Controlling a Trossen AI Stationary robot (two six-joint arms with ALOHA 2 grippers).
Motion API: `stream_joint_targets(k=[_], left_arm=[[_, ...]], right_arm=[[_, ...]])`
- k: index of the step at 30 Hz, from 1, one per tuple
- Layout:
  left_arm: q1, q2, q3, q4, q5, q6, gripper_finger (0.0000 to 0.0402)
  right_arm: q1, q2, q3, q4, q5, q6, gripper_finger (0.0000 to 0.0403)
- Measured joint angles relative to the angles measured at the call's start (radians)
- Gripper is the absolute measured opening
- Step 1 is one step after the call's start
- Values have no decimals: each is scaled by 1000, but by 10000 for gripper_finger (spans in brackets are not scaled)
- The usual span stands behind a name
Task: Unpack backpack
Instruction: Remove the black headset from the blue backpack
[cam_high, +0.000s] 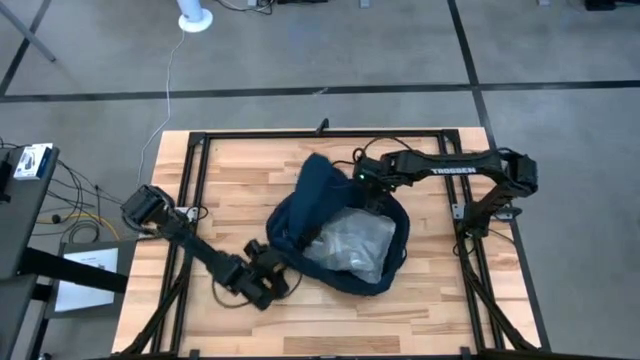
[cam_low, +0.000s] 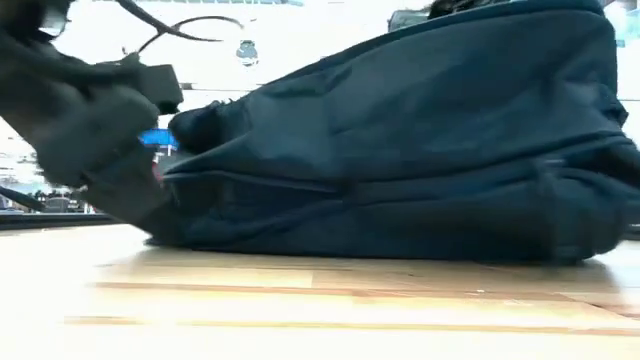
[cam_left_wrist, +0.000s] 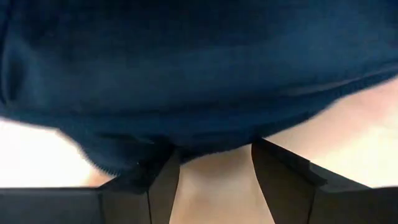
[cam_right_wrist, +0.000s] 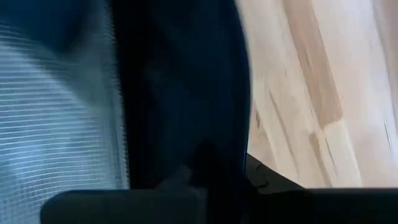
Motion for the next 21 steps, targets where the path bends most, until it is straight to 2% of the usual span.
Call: stream_joint_targets(k=[4,7,10,15,18,21], left_arm=[[118,-52,0,-155,-7,126,185],[223,-99,0,-196,-20,254,185],[329,-147,0,-156,-13,424,185],[482,-230,0,-49,70,712,185],[556,-291,0,-33,128,818,185],[611,-363,0,-54,136,866,185]], right_arm=[[74,-66,0,-60,0,126,2],[148,-96,0,-87,0,234,1],[234,-100,0,-95,0,335,1],[366,-100,0,-99,10,474,0],[417,-100,0,-94,20,554,0],[461,-100,0,-85,25,617,0]])
